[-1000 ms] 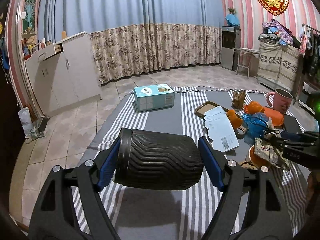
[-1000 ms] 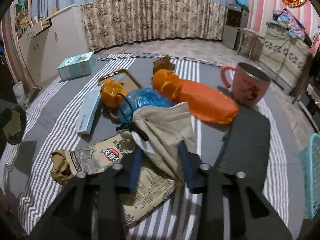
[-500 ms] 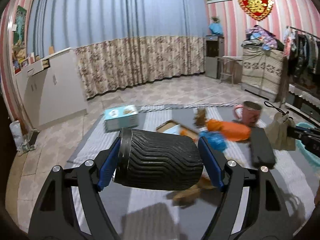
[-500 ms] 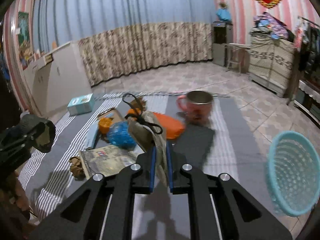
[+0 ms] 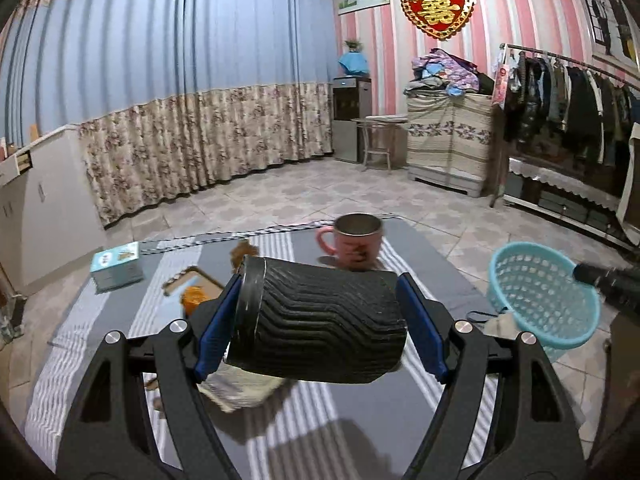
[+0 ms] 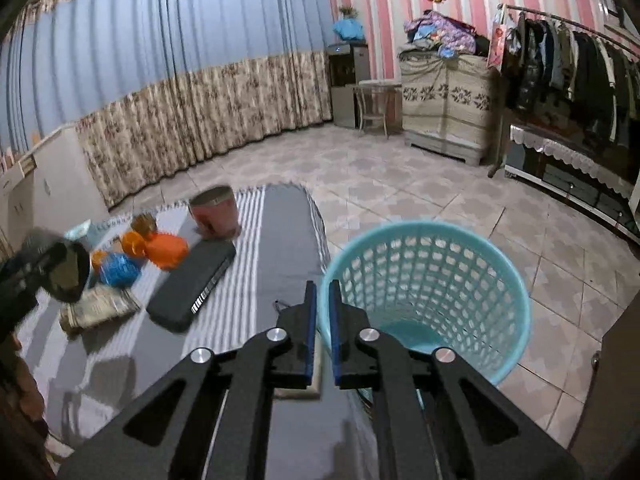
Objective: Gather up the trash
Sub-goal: 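Carry the cylinder in the left tool and the cloth in the right tool over the blue basket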
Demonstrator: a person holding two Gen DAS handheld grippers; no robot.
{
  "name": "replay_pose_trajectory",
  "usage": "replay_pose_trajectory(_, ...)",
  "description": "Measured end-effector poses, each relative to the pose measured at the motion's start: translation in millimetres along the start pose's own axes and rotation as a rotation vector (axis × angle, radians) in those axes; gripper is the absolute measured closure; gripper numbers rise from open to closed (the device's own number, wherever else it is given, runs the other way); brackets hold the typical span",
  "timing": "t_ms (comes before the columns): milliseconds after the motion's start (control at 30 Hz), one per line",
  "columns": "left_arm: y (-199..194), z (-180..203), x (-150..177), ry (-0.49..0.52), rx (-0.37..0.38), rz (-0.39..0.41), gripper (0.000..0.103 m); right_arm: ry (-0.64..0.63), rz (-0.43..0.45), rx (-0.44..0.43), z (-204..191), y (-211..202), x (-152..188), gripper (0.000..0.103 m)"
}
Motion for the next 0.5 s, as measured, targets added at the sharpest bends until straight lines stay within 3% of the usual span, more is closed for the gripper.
replay_pose_trajectory(133, 7.9, 6.9, 6.3, 0.013, -0.022, -0.020, 0.028, -0.026, -0.051, -0.043, -11.6, 22.5, 12.8, 0.092)
replay_pose_trajectory(167, 12.1, 3.6, 6.8, 0.011, -0.024, -0.029, 0.028, -0.027, -0.063, -0.050, -16.0, 28.2, 16.0, 0.076)
replay_pose_trajectory(200, 16.2, -1.2, 10.5, 0.004, -0.026, -0.042, 0.028, -0.031, -0.083, -0.058, -23.3, 38.0, 19.7, 0.041)
replay_pose_trajectory(233, 17.7, -3.4, 13.1, -0.001, -0.027, -0.049, 0.028, -0.036, -0.089, -0.055, -26.9, 41.6, 19.7, 0.028)
replay_pose_trajectory(367, 30.2, -23.8, 32.2, -0.030, -0.051, -0.093, 0.028, -0.086, -0.138, -0.034, -50.4, 64.7, 33.2, 0.028)
replay_pose_trajectory(500, 42.5, -43.2, 45.3, -0.061, -0.067, -0.132, 0.028, -0.097, -0.232, -0.022, -57.7, 90.6, 48.8, 0.055)
Point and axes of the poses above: each gripper's, at about its wrist camera, not at the fingertips, and y roughly the way its jaws point, z to its right, x to its underside, the point moved 8 cm from there along y, roughly the way its jaws point, and after that the axes turned 14 degrees about -z, right-handed, at the moved point
